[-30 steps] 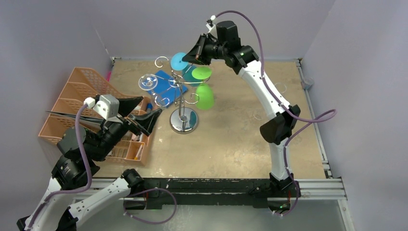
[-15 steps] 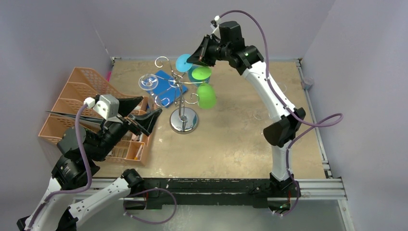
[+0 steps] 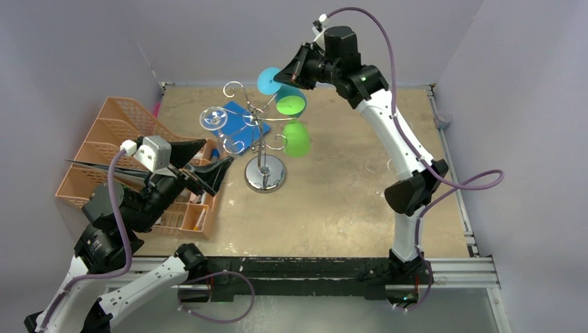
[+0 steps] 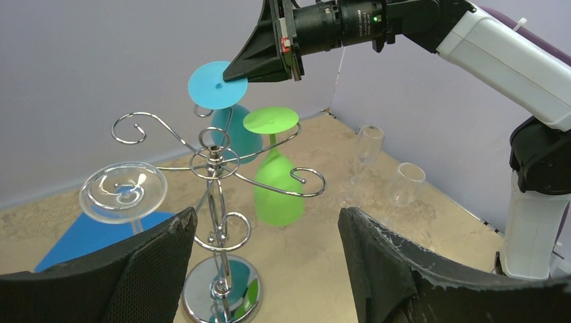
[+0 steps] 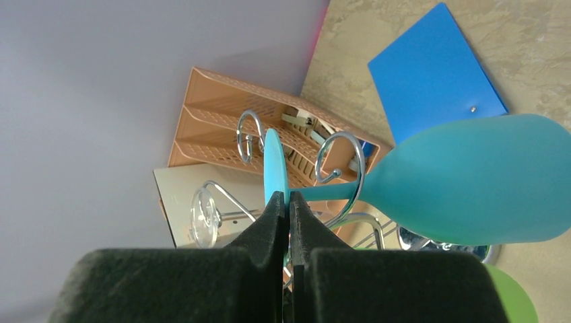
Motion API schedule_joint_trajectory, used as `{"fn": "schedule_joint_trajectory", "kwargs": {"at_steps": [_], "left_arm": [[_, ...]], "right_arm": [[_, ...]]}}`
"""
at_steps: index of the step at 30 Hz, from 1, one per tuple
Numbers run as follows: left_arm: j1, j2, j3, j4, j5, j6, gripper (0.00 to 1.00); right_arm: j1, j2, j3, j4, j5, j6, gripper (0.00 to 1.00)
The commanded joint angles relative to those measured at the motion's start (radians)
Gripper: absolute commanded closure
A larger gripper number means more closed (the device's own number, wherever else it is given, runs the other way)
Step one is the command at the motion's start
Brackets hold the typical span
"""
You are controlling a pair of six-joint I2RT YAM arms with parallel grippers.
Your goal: Place the wine glass upside down on the wine glass rack
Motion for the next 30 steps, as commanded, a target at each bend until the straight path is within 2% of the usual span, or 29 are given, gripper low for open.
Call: {"fn": "schedule_joint_trajectory", "kwargs": {"at_steps": [1,8,20,30], "left_arm": [[0.0,-0.006,0.012,0.009,-0.013,-0.013,0.24],[-0.001,0.0,0.009,0.009,-0.013,-0.016,0.24],[0.0,0.003,-0.005,0.016,-0.023,-0.013,0.24],[-0.001,0.022,-0.008,0.01,-0.025,-0.024,0.24]], "right_arm": [[-0.009,-0.004,0.021,0.075,0.023,-0.004,1.0],[-0.013,0.063,0.1,0.078,0.008,-0.021,1.0],[-0.013,0.086,0.092,0.096,-0.035,-0.026,0.99],[-0.013,0.079,0.098,0.043,-0.018,-0.047,0.76]]}}
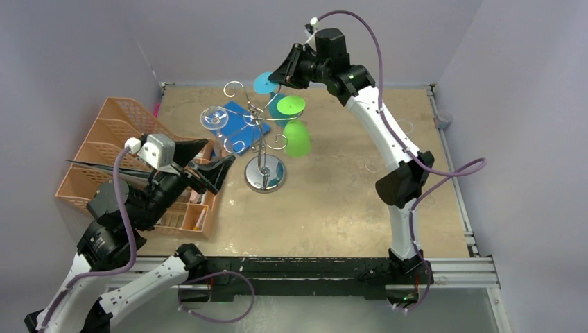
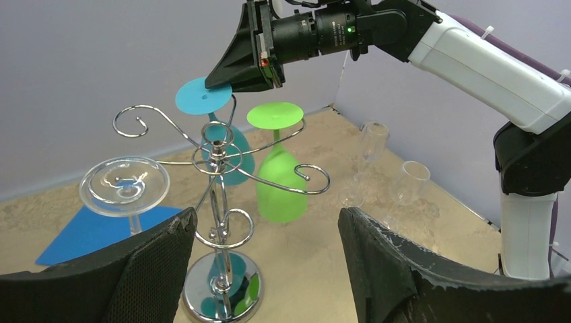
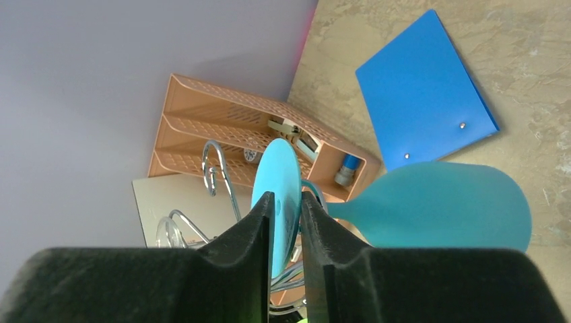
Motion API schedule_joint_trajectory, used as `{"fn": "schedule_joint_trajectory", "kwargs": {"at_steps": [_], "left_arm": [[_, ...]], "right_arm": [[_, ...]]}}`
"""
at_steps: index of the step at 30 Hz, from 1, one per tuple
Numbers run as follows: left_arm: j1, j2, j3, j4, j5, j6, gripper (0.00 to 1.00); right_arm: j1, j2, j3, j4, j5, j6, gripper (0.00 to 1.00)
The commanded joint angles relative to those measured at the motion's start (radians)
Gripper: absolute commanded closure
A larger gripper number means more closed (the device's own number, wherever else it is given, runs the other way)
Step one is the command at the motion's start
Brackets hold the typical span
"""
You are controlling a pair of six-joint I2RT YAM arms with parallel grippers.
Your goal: Place the wine glass upside down on the wine glass rack
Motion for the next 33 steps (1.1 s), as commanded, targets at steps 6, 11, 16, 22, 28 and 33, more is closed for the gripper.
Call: {"fn": "schedule_joint_trajectory", "kwargs": {"at_steps": [6,11,16,22,28,33], "left_arm": [[-0.002,0.014,-0.01,0.018,-0.009,-0.023,0.24],[0.0,0.02,-0.011,0.021,-0.005,-0.031,0.24],[-0.001,0.018,-0.011,0.02,-0.006,-0.036,0.24],[-0.001,0.014,-0.013,0.019,-0.009,-0.045,0.24],[-0.001,0.012,-0.003,0.001,-0.029,-0.091,0.24],[-0.001,0.019,0.016,-0.037,-0.019,-0.096,0.22]], "right_arm": [[-0.004,-0.049,0.045,-0.021,-0.008,-0.04,0.61],[-0.005,-0.073,0.037,-0.032,-0.004,-0.049,0.53],[-0.005,-0.099,0.024,-0.033,-0.001,-0.055,0.5],[-0.005,-0.155,-0.01,-0.035,0.035,-0.085,0.46],[-0.006,-0.269,-0.119,-0.042,0.118,-0.144,0.45],[-0.006,-0.451,-0.341,-0.076,0.23,-0.245,0.44]]}}
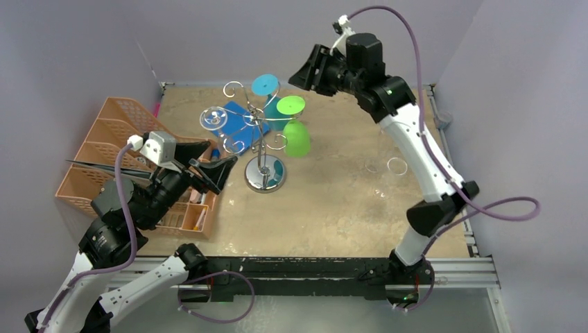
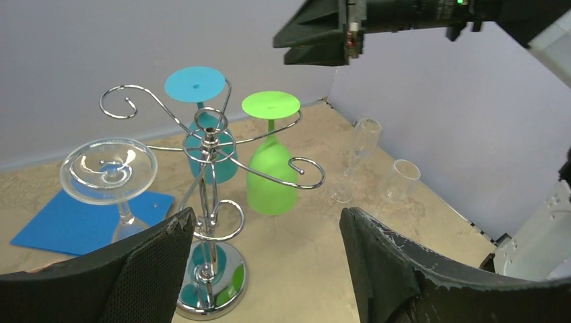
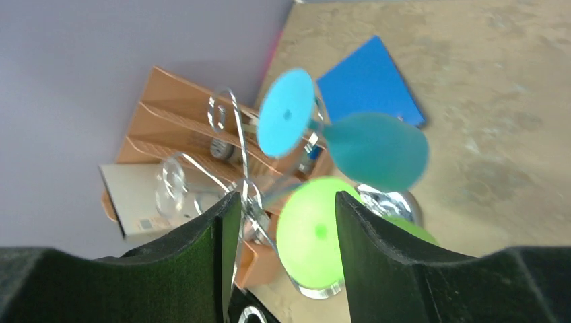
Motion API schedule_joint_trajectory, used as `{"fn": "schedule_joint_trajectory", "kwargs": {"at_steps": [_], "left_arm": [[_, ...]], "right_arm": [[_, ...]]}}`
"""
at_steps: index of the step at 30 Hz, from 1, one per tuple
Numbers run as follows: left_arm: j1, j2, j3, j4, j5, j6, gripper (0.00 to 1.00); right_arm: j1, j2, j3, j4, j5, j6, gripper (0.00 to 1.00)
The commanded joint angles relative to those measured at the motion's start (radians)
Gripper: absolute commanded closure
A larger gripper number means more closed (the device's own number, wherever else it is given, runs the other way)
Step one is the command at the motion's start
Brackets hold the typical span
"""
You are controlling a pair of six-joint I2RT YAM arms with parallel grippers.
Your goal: Place the wine glass upside down on the wine glass rack
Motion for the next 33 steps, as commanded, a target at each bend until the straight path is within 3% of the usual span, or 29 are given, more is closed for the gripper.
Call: {"fn": "schedule_joint_trajectory", "kwargs": {"at_steps": [1,7,12,16,21,24,28,33], "left_arm": [[0.0,0.01,0.018,-0.027,-0.007,-0.027,0.21],[0.0,0.012,-0.006,0.007,0.008,-0.007,0.1],[0.0,0.029,-0.009,0.026,0.016,0.019,0.04],[-0.001,0.041,-0.04,0.083,0.042,0.011,0.04],[0.0,0.093,-0.021,0.104,0.065,-0.007,0.05],[-0.001,0.114,-0.01,0.094,0.069,-0.01,0.06],[-0.001,0.117,-0.01,0.094,0.064,-0.018,0.06],[-0.001,0.109,-0.018,0.103,0.063,-0.022,0.05]], "right_arm": [[-0.006,-0.202,-0.176,-0.045,0.136,-0.142,0.43],[-0.006,-0.444,-0.505,-0.132,0.267,-0.207,0.41],[-0.006,-0.592,-0.649,-0.314,0.446,-0.231,0.41],[-0.006,-0.662,-0.706,-0.423,0.627,-0.243,0.38],[-0.006,-0.612,-0.688,-0.565,0.739,-0.207,0.35],[-0.035,-0.592,-0.708,-0.588,0.736,-0.205,0.37],[-0.14,-0.592,-0.792,-0.508,0.613,-0.256,0.46],[-0.183,-0.568,-0.848,-0.468,0.58,-0.31,0.49]]}}
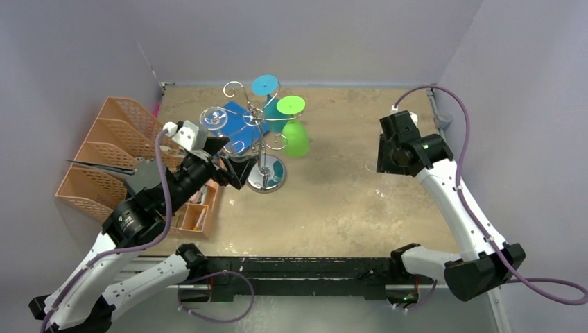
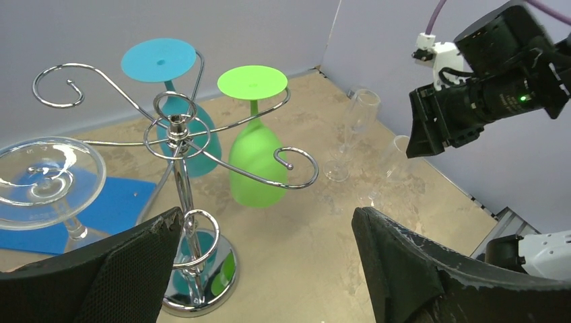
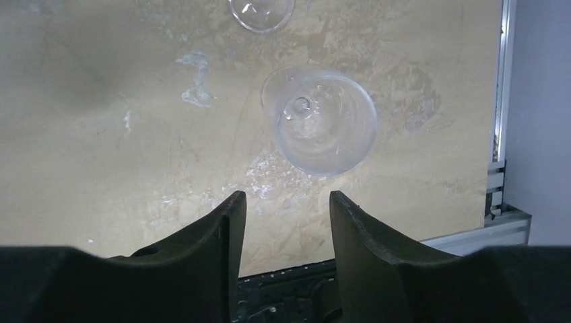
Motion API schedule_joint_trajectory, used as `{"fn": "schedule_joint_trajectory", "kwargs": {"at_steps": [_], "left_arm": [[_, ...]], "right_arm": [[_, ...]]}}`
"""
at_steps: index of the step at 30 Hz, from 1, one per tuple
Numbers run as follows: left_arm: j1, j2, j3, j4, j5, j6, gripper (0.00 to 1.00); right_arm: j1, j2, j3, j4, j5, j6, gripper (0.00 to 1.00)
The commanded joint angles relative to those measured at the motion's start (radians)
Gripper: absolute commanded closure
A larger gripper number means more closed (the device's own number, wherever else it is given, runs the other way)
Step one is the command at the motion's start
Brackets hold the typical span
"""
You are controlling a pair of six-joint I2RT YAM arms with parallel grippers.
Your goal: Place the wine glass upside down on the wine glass rack
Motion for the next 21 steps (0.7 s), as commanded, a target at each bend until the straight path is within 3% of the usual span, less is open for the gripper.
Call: {"fn": "schedule_joint_trajectory", "kwargs": {"at_steps": [1,9,21], "left_arm": [[0.0,-0.015,0.014,0.055,0.009,-0.012,0.05],[-0.001,-0.031,-0.014,0.1,0.054,0.016,0.01],[-0.001,-0.018,0.002,0.069,0.047,0.01,0.03]], "right_arm": [[-0.019,0.023,-0.019,0.026,-0.033,-0.061,0.49],[-0.028,0.077,-0.075,0.15,-0.056,-0.178,0.53],[-0.043,0.121,-0.074,0.195,-0.077,-0.167,0.53]]}}
